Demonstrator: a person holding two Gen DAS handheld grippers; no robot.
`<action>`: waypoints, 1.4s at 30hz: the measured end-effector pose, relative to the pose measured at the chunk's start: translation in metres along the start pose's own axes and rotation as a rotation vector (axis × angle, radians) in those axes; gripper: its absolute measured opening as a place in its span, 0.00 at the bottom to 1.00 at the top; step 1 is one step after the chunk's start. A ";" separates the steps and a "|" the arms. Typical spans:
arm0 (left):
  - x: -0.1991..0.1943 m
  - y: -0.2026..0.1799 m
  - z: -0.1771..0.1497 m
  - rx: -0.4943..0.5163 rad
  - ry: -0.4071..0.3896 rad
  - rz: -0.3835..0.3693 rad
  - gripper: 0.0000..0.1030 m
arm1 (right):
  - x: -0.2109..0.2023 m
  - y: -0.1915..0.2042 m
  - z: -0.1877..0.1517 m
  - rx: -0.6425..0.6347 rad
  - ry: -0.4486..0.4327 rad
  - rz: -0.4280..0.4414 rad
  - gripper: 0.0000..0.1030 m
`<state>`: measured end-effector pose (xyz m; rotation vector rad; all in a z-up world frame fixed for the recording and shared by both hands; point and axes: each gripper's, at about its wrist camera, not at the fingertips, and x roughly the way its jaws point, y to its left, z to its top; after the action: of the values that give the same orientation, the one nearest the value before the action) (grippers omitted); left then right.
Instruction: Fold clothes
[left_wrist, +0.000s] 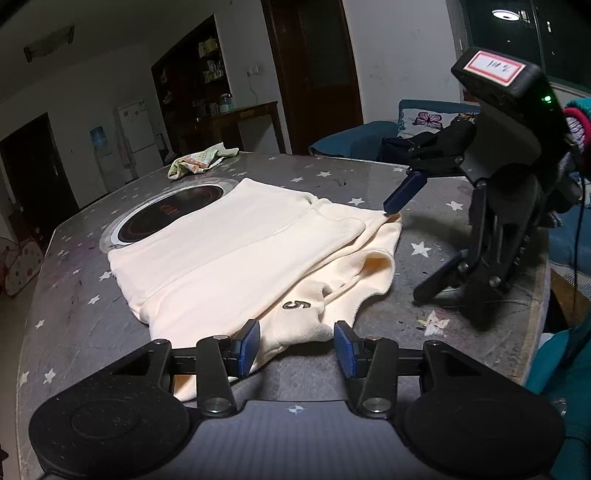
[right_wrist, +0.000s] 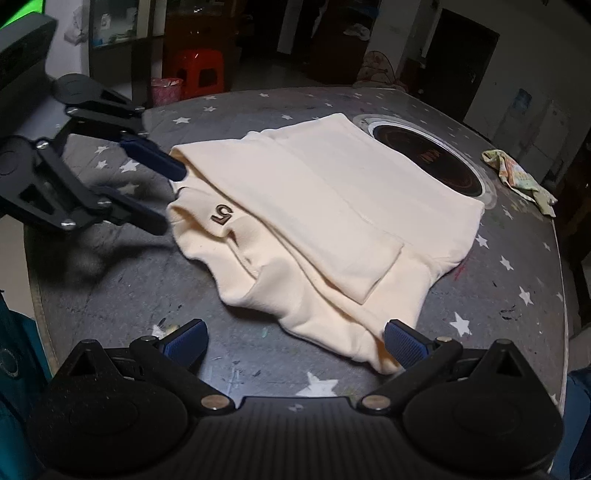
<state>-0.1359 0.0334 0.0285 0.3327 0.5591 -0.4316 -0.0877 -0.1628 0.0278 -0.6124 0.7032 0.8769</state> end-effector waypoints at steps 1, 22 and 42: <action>0.001 -0.001 0.000 0.005 -0.004 0.002 0.34 | 0.000 0.001 0.000 -0.002 -0.006 -0.003 1.00; 0.021 0.058 0.039 -0.207 -0.063 -0.033 0.11 | 0.021 -0.017 0.014 -0.019 -0.124 -0.043 0.62; 0.002 0.045 0.018 -0.180 -0.064 -0.034 0.22 | 0.025 -0.016 0.021 -0.111 -0.106 0.017 0.17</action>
<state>-0.1052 0.0635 0.0497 0.1366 0.5378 -0.4204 -0.0562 -0.1436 0.0250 -0.6545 0.5678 0.9618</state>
